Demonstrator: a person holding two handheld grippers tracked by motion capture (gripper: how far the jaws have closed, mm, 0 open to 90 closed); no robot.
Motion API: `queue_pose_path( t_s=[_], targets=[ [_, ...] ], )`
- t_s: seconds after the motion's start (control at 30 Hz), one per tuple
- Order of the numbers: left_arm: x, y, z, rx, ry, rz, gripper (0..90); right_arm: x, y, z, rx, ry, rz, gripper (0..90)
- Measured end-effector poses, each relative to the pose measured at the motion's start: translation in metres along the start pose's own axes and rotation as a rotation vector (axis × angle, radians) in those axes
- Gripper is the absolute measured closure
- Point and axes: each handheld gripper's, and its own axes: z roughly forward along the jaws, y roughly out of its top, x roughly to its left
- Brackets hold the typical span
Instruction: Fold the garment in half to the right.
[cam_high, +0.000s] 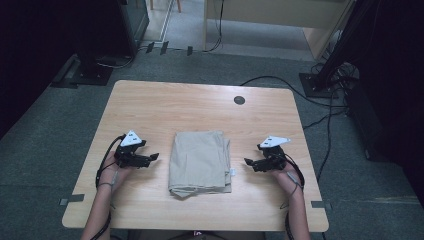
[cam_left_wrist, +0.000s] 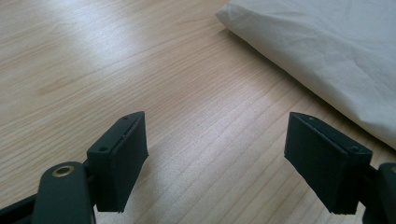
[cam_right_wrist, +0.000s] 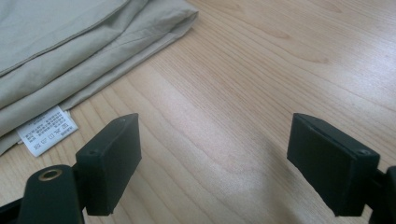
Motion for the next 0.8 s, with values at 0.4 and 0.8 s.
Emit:
queue_pose_path(
  t_s=[0.4,0.8],
  targets=[
    [0.0036,-0.0017,-0.0013,0.006,0.015,-0.003,21.5,-0.0051,-0.0037,-0.0027,-0.005,-0.011,0.013,17.2],
    [0.0063,-0.0039,-0.0016,0.006,0.031,-0.010,21.5,-0.0085,-0.0065,-0.0043,-0.003,-0.024,0.020,17.2]
  ],
)
